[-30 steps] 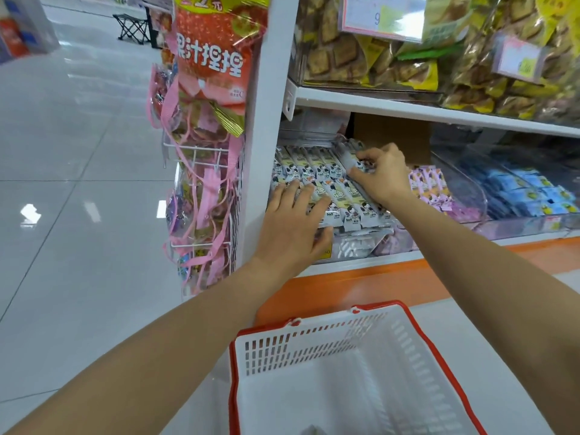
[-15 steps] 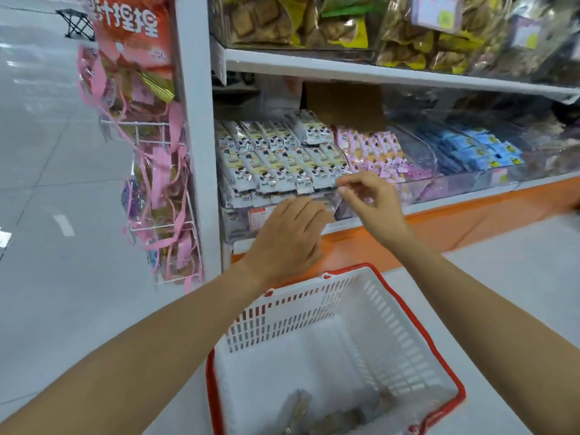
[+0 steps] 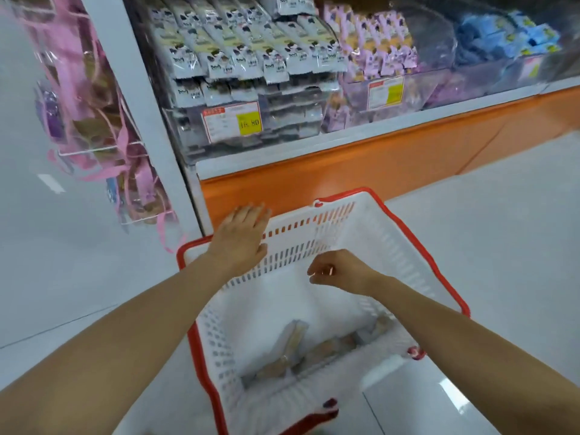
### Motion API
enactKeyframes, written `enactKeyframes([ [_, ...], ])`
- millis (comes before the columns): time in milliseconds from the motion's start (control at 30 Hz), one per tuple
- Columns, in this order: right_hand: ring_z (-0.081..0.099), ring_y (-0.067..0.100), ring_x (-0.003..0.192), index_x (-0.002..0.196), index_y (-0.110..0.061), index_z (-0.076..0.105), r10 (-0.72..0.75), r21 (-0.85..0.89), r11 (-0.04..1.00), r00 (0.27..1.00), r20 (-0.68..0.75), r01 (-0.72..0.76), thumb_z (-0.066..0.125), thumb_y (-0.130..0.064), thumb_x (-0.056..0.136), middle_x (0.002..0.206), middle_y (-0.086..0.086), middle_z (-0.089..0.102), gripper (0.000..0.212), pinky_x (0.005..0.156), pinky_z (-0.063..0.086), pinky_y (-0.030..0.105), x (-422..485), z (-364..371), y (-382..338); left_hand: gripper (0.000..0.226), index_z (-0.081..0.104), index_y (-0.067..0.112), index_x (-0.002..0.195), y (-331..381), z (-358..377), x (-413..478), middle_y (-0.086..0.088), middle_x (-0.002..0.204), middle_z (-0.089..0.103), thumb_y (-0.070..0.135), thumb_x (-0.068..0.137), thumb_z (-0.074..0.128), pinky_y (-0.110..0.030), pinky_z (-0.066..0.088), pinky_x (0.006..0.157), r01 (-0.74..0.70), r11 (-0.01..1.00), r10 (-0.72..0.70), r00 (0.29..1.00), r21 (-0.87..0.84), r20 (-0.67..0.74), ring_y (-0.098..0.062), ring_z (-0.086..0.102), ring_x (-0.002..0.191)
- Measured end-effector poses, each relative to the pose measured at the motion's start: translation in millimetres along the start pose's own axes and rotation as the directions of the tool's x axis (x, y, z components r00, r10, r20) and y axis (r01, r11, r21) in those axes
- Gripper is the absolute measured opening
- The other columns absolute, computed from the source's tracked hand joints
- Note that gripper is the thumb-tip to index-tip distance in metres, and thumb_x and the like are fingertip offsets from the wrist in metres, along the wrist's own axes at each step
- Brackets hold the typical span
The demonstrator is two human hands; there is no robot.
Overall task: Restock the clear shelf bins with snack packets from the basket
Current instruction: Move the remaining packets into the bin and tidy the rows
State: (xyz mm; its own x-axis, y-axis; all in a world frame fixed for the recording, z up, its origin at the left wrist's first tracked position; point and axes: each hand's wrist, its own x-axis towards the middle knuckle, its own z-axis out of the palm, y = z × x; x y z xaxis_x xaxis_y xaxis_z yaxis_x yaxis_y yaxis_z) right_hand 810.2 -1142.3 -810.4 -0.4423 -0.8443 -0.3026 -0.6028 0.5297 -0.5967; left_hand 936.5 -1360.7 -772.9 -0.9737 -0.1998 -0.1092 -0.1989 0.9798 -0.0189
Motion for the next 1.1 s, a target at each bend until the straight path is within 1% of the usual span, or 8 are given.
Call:
enactKeyframes([
  [133, 0.060, 0.006, 0.082, 0.104, -0.022, 0.070, 0.054, -0.079, 0.996, 0.981, 0.188, -0.039, 0.070, -0.032, 0.088, 0.099, -0.005, 0.069, 0.019, 0.080, 0.052, 0.022, 8, 40, 19, 0.077, 0.002, 0.015, 0.157, -8, 22, -5, -0.007, 0.164, 0.006, 0.036, 0.099, 0.049, -0.044, 0.011, 0.123, -0.016, 0.998, 0.015, 1.000, -0.065, -0.004, -0.027, 0.012, 0.150],
  [300, 0.061, 0.013, 0.092, 0.116, -0.020, 0.065, 0.055, -0.172, 0.985, 0.933, 0.354, 0.007, 0.068, -0.031, 0.090, 0.115, 0.000, 0.062, 0.028, 0.085, 0.048, 0.027, 22, 75, 30, 0.078, 0.004, 0.018, 0.157, -17, 39, -5, -0.007, 0.164, 0.008, 0.035, 0.097, 0.052, -0.042, 0.014, 0.123, -0.047, 0.999, 0.045, 0.997, -0.027, -0.068, -0.026, 0.016, 0.149],
  [500, 0.056, 0.015, 0.100, 0.130, -0.028, 0.055, 0.096, -0.252, 0.967, 0.884, 0.458, 0.025, 0.068, -0.032, 0.090, 0.126, 0.001, 0.049, 0.043, 0.094, 0.046, 0.035, 33, 102, 47, 0.076, 0.002, 0.018, 0.157, -12, 45, -4, -0.008, 0.164, 0.008, 0.035, 0.098, 0.047, -0.043, 0.010, 0.122, -0.027, 0.999, 0.032, 0.991, 0.040, -0.127, -0.026, 0.016, 0.148],
  [633, 0.052, 0.025, 0.111, 0.127, -0.026, 0.056, 0.106, -0.386, 0.912, 0.833, 0.543, 0.135, 0.071, -0.030, 0.085, 0.126, 0.004, 0.044, 0.045, 0.094, 0.045, 0.037, 38, 120, 48, 0.075, 0.007, 0.017, 0.156, -12, 49, -6, -0.009, 0.163, 0.014, 0.034, 0.097, 0.049, -0.044, 0.010, 0.122, -0.025, 0.999, 0.031, 0.986, 0.043, -0.161, -0.028, 0.020, 0.147],
  [767, 0.051, 0.025, 0.111, 0.119, -0.021, 0.058, 0.070, -0.427, 0.881, 0.836, 0.544, 0.204, 0.072, -0.028, 0.084, 0.125, 0.004, 0.045, 0.038, 0.089, 0.046, 0.036, 41, 128, 48, 0.075, 0.010, 0.016, 0.156, -13, 50, -6, -0.010, 0.162, 0.018, 0.034, 0.096, 0.051, -0.044, 0.011, 0.122, -0.032, 0.999, 0.039, 0.984, 0.042, -0.173, -0.028, 0.023, 0.146],
  [867, 0.050, 0.022, 0.109, 0.113, -0.021, 0.060, 0.029, -0.387, 0.897, 0.846, 0.532, 0.213, 0.070, -0.030, 0.083, 0.121, 0.003, 0.047, 0.034, 0.087, 0.045, 0.034, 42, 124, 49, 0.076, 0.012, 0.016, 0.156, -14, 51, -5, -0.010, 0.161, 0.019, 0.034, 0.095, 0.053, -0.044, 0.013, 0.122, -0.031, 0.998, 0.038, 0.984, 0.046, -0.172, -0.028, 0.025, 0.145],
  [1000, 0.053, 0.016, 0.098, 0.105, -0.018, 0.065, -0.007, -0.179, 0.980, 0.908, 0.419, 0.090, 0.075, -0.027, 0.079, 0.107, -0.003, 0.056, 0.030, 0.089, 0.047, 0.032, 44, 109, 44, 0.076, 0.015, 0.016, 0.156, -14, 52, -5, -0.010, 0.160, 0.022, 0.034, 0.094, 0.055, -0.044, 0.014, 0.121, -0.031, 0.998, 0.038, 0.985, 0.047, -0.170, -0.028, 0.028, 0.144],
  [1100, 0.059, 0.017, 0.092, 0.105, -0.018, 0.066, 0.019, -0.015, 1.000, 0.946, 0.322, -0.015, 0.078, -0.020, 0.078, 0.102, -0.001, 0.065, 0.030, 0.080, 0.050, 0.028, 48, 95, 34, 0.075, 0.015, 0.017, 0.156, -13, 50, -6, -0.009, 0.161, 0.022, 0.033, 0.094, 0.055, -0.044, 0.014, 0.121, -0.028, 0.999, 0.035, 0.983, 0.043, -0.178, -0.028, 0.027, 0.144],
])
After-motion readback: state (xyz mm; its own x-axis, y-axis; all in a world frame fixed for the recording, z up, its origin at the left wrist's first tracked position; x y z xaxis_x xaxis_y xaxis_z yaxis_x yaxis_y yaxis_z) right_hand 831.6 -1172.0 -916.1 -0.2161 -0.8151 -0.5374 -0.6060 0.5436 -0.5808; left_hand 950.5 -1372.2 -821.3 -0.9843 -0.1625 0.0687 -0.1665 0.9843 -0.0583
